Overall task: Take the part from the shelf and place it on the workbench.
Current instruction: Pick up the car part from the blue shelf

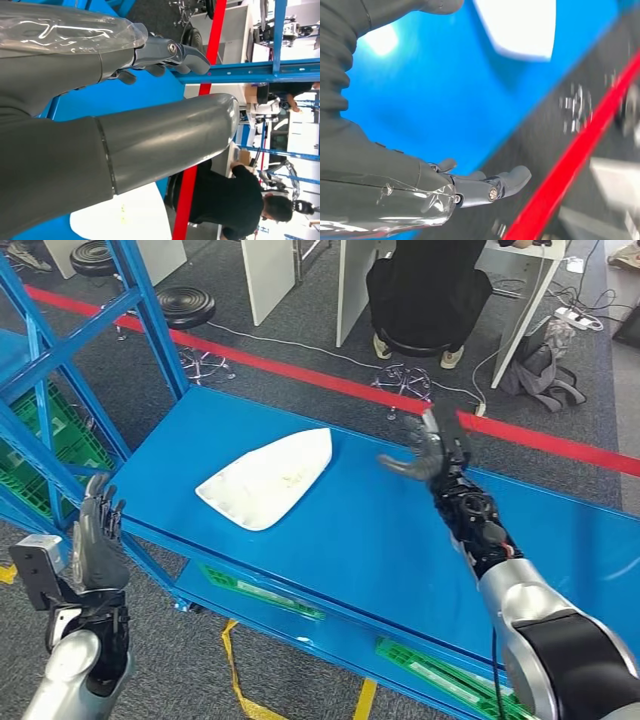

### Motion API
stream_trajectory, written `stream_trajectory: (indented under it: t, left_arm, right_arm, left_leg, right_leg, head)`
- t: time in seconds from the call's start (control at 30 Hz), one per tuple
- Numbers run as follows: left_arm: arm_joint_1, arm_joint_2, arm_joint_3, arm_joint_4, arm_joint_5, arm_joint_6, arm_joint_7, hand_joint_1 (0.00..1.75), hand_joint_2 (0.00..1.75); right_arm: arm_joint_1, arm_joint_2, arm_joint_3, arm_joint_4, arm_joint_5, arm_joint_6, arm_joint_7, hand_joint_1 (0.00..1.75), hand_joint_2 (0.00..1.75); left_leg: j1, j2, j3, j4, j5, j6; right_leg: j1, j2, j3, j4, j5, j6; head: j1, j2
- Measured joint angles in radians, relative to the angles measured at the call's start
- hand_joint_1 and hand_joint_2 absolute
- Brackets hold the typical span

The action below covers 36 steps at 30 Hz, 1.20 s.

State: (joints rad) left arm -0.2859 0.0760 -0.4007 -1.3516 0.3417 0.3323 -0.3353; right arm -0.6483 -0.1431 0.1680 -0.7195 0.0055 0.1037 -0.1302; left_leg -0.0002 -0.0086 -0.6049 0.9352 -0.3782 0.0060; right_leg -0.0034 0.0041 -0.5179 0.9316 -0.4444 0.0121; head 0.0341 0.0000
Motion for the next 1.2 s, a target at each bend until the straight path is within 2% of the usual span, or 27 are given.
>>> stream_trajectory:
  t: [0.3,0.5,0.63,0.83,1.2]
  left_arm:
    - [-0.005,-0.006,-0.001,0.000,-0.001,0.000,-0.001,0.00,0.00]
    - [-0.009,-0.010,-0.001,0.001,-0.007,-0.001,-0.001,0.00,0.00]
    - [-0.008,-0.010,-0.001,0.001,-0.011,-0.001,0.000,0.00,0.00]
    - [-0.001,-0.008,-0.001,0.001,-0.018,0.003,0.005,0.00,0.00]
    - [0.004,-0.007,-0.001,0.001,-0.021,0.008,0.006,0.00,0.00]
  right_arm:
    - [-0.030,0.101,0.140,0.025,-0.015,0.072,-0.009,0.00,1.75]
    - [-0.057,0.128,0.188,0.057,-0.084,0.094,-0.004,0.00,1.75]
    - [-0.075,0.126,0.194,0.091,-0.139,0.097,0.006,0.00,1.75]
    - [-0.090,0.089,0.190,0.162,-0.207,0.093,0.018,0.00,1.75]
    - [-0.103,0.041,0.174,0.245,-0.237,0.083,0.033,0.00,1.75]
  left_leg:
    - [0.000,-0.002,0.000,0.000,0.000,-0.001]
    - [0.000,-0.003,0.000,0.000,0.000,-0.001]
    - [0.000,-0.003,0.000,0.000,0.000,-0.001]
    - [0.000,-0.002,0.000,0.000,0.000,-0.001]
    - [0.000,-0.002,0.000,0.000,0.000,-0.001]
  right_leg:
    - [0.000,-0.002,0.001,0.000,-0.001,-0.002]
    - [0.000,-0.003,0.000,0.000,-0.001,-0.002]
    - [0.000,-0.003,0.000,0.000,-0.001,-0.002]
    - [0.000,-0.003,0.000,0.000,-0.001,-0.002]
    - [0.000,-0.002,0.000,0.000,-0.001,-0.002]
  head:
    - [0.000,0.000]
    - [-0.001,0.000]
    - [-0.001,0.000]
    - [0.000,0.000]
    - [-0.001,0.000]
